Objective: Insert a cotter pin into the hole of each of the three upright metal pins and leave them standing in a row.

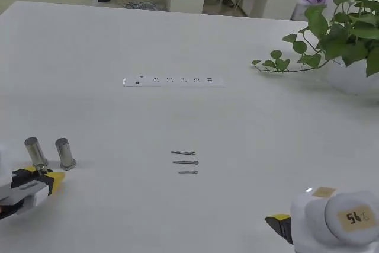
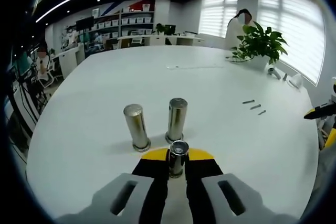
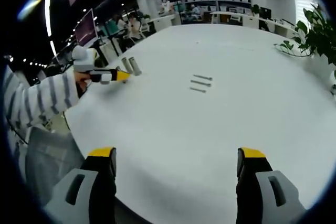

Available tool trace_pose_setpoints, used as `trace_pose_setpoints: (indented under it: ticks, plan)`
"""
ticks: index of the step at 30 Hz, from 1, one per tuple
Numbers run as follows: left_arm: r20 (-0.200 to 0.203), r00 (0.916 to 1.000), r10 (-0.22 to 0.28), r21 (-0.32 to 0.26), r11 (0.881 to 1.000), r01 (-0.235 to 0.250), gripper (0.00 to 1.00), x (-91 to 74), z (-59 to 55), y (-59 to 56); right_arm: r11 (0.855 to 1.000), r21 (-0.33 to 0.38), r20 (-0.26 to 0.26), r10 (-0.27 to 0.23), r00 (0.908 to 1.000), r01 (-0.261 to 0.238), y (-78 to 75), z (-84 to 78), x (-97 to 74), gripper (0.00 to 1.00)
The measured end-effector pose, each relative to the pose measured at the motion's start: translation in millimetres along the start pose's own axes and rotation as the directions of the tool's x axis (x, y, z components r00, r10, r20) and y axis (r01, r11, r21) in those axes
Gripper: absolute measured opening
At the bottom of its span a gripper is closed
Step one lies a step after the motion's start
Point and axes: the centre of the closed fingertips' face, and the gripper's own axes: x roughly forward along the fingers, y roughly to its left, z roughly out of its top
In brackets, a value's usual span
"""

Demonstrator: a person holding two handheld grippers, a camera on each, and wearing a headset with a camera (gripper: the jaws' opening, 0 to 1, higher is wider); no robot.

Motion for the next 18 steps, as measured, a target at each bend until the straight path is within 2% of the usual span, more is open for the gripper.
trace_pose_setpoints:
  ticks: [5, 18]
  plan:
    - [-0.001, 0.9999, -0.010, 0.016, 1.000, 0.010, 0.09, -0.5, -0.2, -1.2, 1.000, 0.001, -0.001, 0.004, 1.0000, -0.004, 0.9, -0.1, 0.5, 0.97]
    - [-0.010, 0.9999, -0.014, -0.049, 0.999, 0.013, 0.08, -4.6, -1.2, -0.6, 1.000, -0.002, 0.006, 0.013, 0.9999, -0.013, 2.6, 0.9, -0.8, 0.96]
